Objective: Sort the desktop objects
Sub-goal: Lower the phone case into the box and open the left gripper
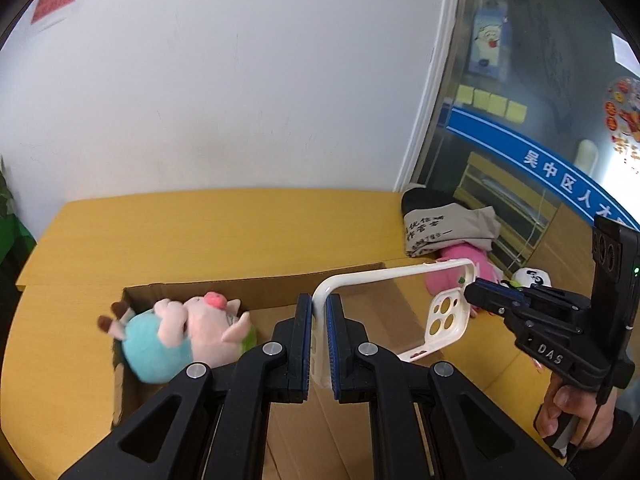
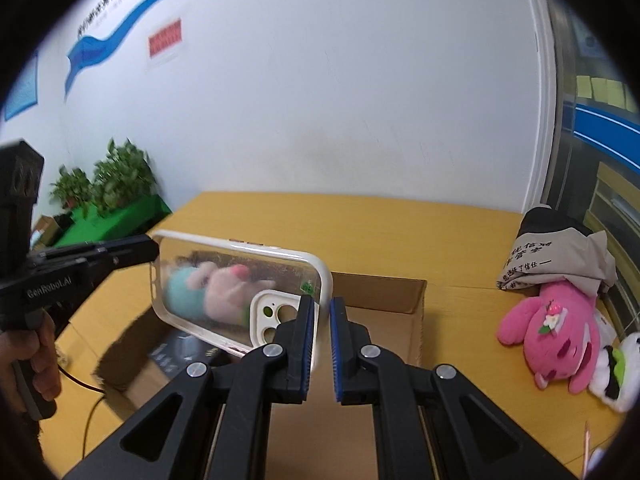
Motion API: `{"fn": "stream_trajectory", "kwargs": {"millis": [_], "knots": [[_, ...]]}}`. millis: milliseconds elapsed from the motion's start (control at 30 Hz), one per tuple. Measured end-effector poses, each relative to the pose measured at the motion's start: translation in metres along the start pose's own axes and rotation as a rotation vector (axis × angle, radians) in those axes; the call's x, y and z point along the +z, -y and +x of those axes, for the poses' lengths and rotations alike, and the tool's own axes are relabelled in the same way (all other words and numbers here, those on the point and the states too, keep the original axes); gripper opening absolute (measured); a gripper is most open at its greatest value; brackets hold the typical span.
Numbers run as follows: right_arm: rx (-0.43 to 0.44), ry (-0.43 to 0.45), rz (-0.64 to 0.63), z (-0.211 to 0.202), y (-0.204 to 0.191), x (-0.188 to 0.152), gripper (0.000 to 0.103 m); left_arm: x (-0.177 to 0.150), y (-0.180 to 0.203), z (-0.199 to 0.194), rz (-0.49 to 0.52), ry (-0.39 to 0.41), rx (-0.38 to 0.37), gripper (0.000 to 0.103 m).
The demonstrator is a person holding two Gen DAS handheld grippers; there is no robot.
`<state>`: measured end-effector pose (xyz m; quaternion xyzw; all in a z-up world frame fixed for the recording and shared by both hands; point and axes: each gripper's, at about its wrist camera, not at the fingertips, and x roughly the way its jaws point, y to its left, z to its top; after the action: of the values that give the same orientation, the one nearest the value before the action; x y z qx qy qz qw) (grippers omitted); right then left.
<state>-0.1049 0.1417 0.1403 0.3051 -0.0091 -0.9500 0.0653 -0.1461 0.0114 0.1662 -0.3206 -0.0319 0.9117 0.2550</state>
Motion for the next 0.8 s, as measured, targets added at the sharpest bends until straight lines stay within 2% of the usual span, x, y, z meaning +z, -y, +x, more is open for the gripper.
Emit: {"fn": "stream_trajectory", "kwargs": {"millis": [267, 467, 700, 800], "knots": [[0.007, -0.185, 0.092, 0.098, 0.041, 0.000, 0.007, 0.007, -0.020, 0.109, -0.053, -0.205, -0.001, 0.006], [0.016, -0.360, 0.155, 0.177, 0.071, -0.016, 0.007, -0.011, -0.036, 0.184, -0.106, -0.351, 0.003, 0.006], [-0.033, -0.481, 0.146, 0.226, 0.074, -0.026, 0.007, -0.026, -0.048, 0.225, -0.132, -0.430, 0.032, 0.006], [-0.060, -0.486, 0.123, 0.231, 0.070, -0.026, 0.009, -0.031, -0.047, 0.234, -0.126, -0.450, 0.042, 0.006]]}}
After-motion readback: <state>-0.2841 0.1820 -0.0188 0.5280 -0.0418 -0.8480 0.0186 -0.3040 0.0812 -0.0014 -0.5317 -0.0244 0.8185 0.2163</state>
